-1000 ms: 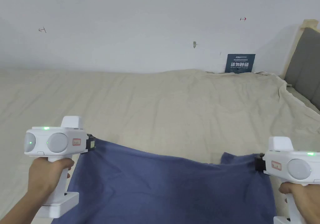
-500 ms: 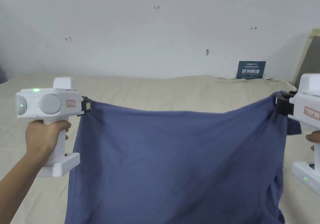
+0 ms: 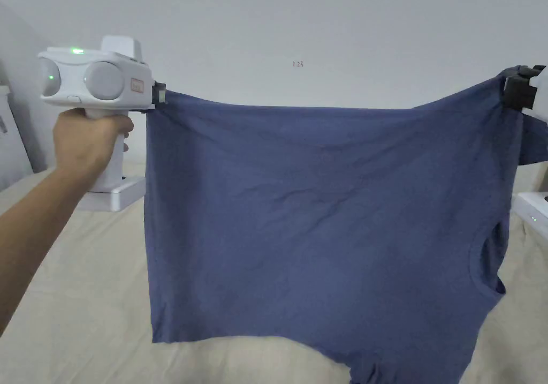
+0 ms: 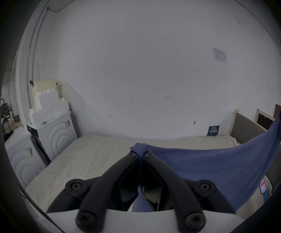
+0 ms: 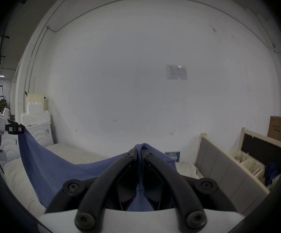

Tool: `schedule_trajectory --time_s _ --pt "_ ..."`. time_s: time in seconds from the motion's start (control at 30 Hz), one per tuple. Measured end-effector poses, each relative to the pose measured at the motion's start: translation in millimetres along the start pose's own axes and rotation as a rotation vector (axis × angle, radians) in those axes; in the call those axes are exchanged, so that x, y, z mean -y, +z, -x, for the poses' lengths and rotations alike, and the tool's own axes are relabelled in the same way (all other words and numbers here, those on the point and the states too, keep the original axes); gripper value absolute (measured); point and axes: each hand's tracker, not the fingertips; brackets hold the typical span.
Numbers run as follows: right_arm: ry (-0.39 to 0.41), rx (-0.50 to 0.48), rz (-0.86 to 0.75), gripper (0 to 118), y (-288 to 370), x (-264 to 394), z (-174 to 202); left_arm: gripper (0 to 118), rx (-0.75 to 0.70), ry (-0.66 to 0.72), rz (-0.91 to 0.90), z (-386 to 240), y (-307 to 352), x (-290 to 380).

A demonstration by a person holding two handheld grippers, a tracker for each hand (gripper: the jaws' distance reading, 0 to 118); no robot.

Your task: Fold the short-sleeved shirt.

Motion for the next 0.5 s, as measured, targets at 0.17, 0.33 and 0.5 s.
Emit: schedule_trajectory --time_s 0.17,0.33,0.5 --pt "0.024 0.032 -0.059 2 -23 -35 -4 0 -0.009 -0.016 -0.063 -4 -11 -28" --pt "0.042 -0.021 -0.051 2 -43 -17 -7 0 -0.001 -0.034 -0.05 -17 -32 -19" --pt "0.034 -0.017 0.04 2 -73 47 -14 0 0.011 -0.05 0.046 -33 -76 33"
